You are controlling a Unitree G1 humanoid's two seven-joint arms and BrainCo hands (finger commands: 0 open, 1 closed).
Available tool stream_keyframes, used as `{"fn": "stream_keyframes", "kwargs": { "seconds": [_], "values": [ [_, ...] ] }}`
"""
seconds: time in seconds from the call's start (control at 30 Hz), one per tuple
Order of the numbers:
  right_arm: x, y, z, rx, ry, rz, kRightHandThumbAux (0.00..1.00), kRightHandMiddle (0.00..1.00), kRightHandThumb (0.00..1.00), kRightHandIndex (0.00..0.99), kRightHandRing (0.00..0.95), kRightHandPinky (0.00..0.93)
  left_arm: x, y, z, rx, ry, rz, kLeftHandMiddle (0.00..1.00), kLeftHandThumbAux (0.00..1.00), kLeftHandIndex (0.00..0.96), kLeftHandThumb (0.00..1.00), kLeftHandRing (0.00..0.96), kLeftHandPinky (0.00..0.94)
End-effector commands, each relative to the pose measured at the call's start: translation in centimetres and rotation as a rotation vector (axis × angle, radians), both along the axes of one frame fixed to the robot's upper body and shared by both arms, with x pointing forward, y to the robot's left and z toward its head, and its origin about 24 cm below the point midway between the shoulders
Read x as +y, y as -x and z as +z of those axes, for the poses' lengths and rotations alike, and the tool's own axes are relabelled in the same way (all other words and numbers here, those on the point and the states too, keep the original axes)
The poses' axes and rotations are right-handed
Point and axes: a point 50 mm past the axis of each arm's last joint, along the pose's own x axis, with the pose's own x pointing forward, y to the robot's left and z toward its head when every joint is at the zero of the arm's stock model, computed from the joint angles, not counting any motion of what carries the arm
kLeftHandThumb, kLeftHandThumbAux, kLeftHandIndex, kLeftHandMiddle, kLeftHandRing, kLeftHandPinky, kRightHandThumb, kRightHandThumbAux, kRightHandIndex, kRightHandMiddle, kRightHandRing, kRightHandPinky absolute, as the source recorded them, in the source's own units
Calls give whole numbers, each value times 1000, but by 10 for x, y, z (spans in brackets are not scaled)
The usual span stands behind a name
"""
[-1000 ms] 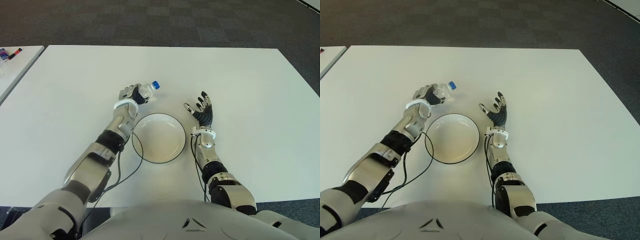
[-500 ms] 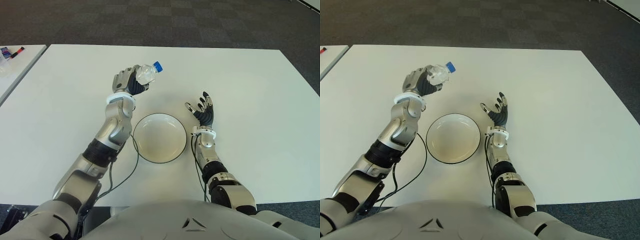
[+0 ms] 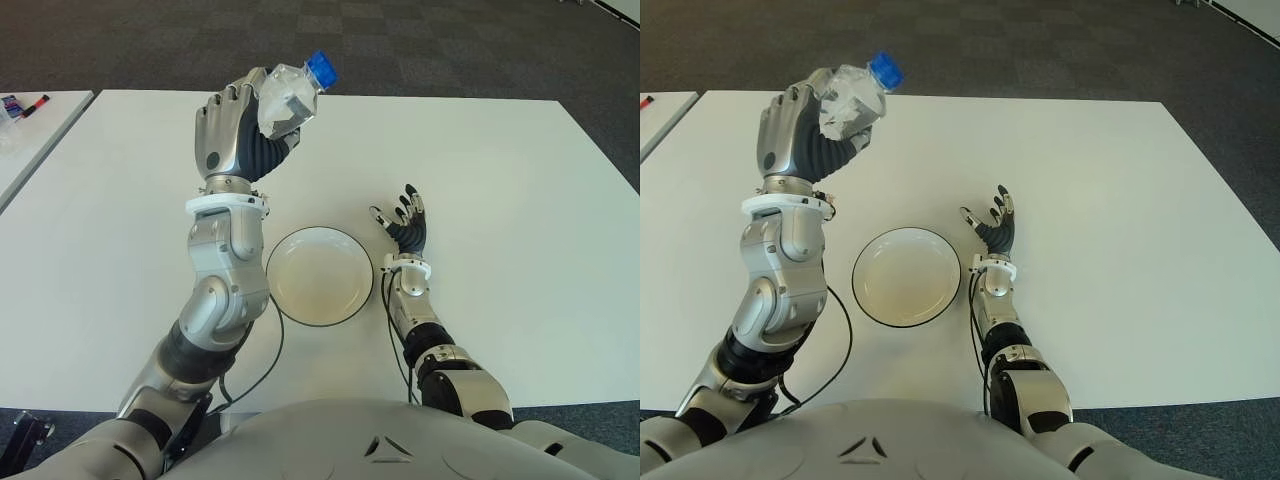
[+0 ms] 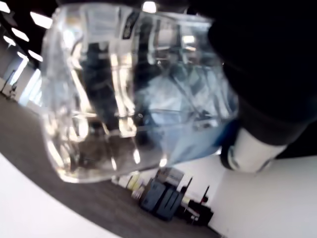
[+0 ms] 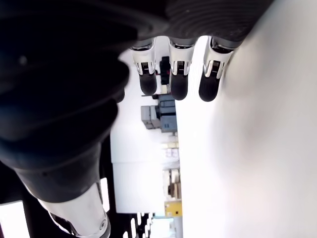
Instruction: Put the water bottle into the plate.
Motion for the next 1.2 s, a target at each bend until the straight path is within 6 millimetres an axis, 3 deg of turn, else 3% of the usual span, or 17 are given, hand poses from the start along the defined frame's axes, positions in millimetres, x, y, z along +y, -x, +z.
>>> {"fn": "stream_keyframes", "kwargs": {
  "seconds": [0.03, 0.5, 0.7, 0.93, 1.2],
  "values": [
    [7, 8, -13, 77, -24, 1, 876, 84, 6, 112, 89, 135, 1, 8, 1, 2, -19, 12, 552, 661, 415, 860, 873, 863],
    [8, 8, -13, 62, -23, 0, 874, 90, 11, 115, 93, 137, -5, 31, 4, 3, 5, -32, 555, 661, 416, 861, 876, 858],
    [9, 9, -12, 53, -10, -3, 871, 96, 7, 115, 98, 139, -20, 48, -15, 89, 106, -87, 556, 661, 415, 860, 875, 862],
    [10, 9, -12, 59, -23, -6, 871, 97, 9, 118, 97, 133, -30, 47, -64, 258, 116, -177, 555, 662, 412, 859, 872, 863],
    [9, 8, -13, 64, -22, -2, 878, 98, 17, 120, 98, 137, -32, 47, -81, 349, 114, -250, 545, 664, 408, 858, 862, 811]
  ]
}}
